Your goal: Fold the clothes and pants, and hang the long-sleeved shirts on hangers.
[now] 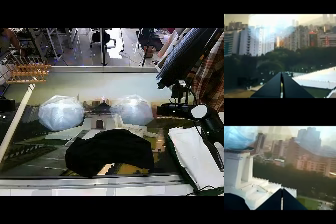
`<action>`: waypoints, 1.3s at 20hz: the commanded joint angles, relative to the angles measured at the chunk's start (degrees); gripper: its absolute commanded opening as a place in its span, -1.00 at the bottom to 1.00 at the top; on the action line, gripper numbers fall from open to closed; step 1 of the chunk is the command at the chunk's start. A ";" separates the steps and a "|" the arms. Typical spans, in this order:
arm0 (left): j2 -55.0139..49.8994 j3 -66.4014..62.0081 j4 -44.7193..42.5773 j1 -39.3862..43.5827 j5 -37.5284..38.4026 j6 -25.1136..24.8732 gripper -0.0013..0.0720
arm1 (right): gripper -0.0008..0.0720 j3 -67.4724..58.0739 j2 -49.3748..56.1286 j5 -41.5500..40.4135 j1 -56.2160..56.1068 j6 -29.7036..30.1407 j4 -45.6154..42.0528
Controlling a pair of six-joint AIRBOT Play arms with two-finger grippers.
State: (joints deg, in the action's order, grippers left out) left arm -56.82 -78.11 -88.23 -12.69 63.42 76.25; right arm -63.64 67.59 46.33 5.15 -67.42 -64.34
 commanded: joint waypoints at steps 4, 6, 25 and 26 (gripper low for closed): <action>0.04 -0.04 -0.02 -0.02 -0.02 0.00 -0.94 | -0.89 -0.04 -0.04 0.02 -0.07 0.00 0.02; 0.04 -0.04 -0.02 -0.02 -0.02 0.00 -0.94 | -0.89 -0.04 -0.04 0.00 -0.07 0.00 0.02; 0.04 -0.04 25.55 0.02 -2.82 0.07 -0.94 | -0.89 -0.13 -0.09 -0.83 -0.07 -0.04 8.41; 0.02 -0.04 26.23 0.09 -2.71 0.07 -0.91 | -0.89 -0.13 -0.09 -0.90 -0.07 -0.02 8.41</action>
State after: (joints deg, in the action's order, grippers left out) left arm -56.82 -78.11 -66.65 -12.67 60.95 76.34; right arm -63.70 67.55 45.67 5.13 -67.44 -58.02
